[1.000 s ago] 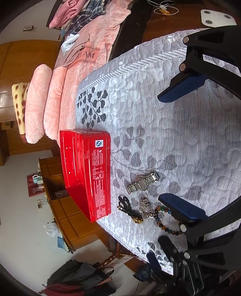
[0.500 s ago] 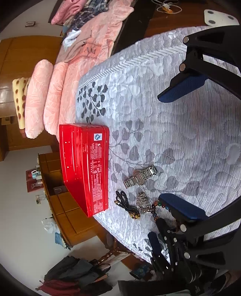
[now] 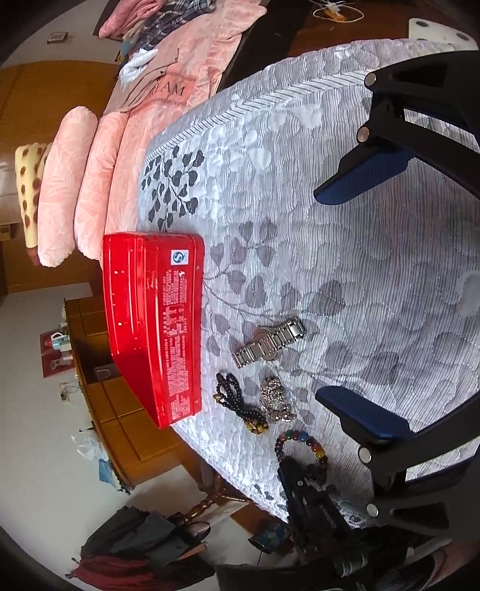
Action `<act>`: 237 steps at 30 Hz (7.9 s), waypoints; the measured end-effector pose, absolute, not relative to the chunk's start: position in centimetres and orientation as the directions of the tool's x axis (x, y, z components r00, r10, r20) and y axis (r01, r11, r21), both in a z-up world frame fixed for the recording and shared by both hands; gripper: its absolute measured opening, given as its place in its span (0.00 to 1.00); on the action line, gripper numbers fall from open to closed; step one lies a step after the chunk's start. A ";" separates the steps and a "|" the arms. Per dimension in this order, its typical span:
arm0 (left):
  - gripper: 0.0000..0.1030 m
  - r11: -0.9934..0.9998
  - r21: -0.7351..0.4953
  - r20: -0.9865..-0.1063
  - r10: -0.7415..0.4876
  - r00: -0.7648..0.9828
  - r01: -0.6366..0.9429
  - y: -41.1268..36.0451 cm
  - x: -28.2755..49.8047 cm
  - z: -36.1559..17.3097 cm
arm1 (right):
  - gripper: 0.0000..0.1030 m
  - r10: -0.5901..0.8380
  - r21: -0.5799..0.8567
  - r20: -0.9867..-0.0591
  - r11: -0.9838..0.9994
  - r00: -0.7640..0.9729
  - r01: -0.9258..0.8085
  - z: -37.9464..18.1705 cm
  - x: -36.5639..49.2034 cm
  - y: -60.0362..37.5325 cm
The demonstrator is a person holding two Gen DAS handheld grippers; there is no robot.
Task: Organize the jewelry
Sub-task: 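Grasp the multicolored bead bracelet with the left tool while the right tool moves toward the silver watch, then grasp the silver metal watch with the right tool while the left tool holds the bracelet, then carry the bracelet and watch into the red box and open both tools, then withdraw both tools toward the black bead strand and silver chain, then grasp the silver chain with the right tool while the left tool grasps the black bead strand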
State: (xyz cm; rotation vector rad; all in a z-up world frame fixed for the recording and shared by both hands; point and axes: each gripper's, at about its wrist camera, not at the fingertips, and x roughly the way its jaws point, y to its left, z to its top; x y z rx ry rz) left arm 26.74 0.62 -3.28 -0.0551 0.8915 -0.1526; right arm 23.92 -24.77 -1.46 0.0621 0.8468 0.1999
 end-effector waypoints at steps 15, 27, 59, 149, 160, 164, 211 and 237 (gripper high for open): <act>0.06 0.980 -0.160 -0.722 -0.200 0.662 0.122 1.0 26.4 -1.6 | 0.64 0.293 0.176 -0.748 0.953 0.595 -0.247 -2.2 25.4 -23.4; 0.06 0.975 -0.187 -0.647 -0.216 0.731 0.122 1.1 27.8 1.9 | 0.48 0.304 0.130 -0.776 0.934 0.552 -0.332 -2.5 29.1 -20.9; 0.07 0.972 -0.182 -0.715 -0.236 0.658 0.151 -1.4 29.1 -1.9 | 0.30 0.218 0.049 -0.787 0.955 0.577 -0.294 -3.5 30.1 -19.6; 0.94 0.999 -0.029 -0.567 -0.033 0.823 0.019 3.1 29.2 4.9 | 0.92 0.132 0.056 -0.705 0.990 0.697 -0.130 3.2 28.3 -22.0; 0.94 1.000 0.009 -0.635 0.007 0.773 -0.001 4.9 26.5 1.5 | 0.92 0.216 0.099 -0.754 0.971 0.620 -0.217 -0.3 26.8 -18.4; 0.94 1.000 0.013 -0.653 0.013 0.757 -0.007 5.4 26.0 0.7 | 0.92 0.209 0.107 -0.763 0.974 0.611 -0.200 -0.8 26.9 -17.7; 0.94 0.998 -0.004 -0.702 -0.048 0.710 0.063 3.8 27.3 -0.4 | 0.21 0.215 0.120 -0.776 0.973 0.593 -0.195 -2.2 28.6 -18.6; 0.25 0.971 -0.011 -0.790 -0.153 0.593 0.237 -4.8 33.8 -3.2 | 0.22 0.210 0.168 -0.760 0.978 0.615 -0.125 -2.2 28.9 -24.1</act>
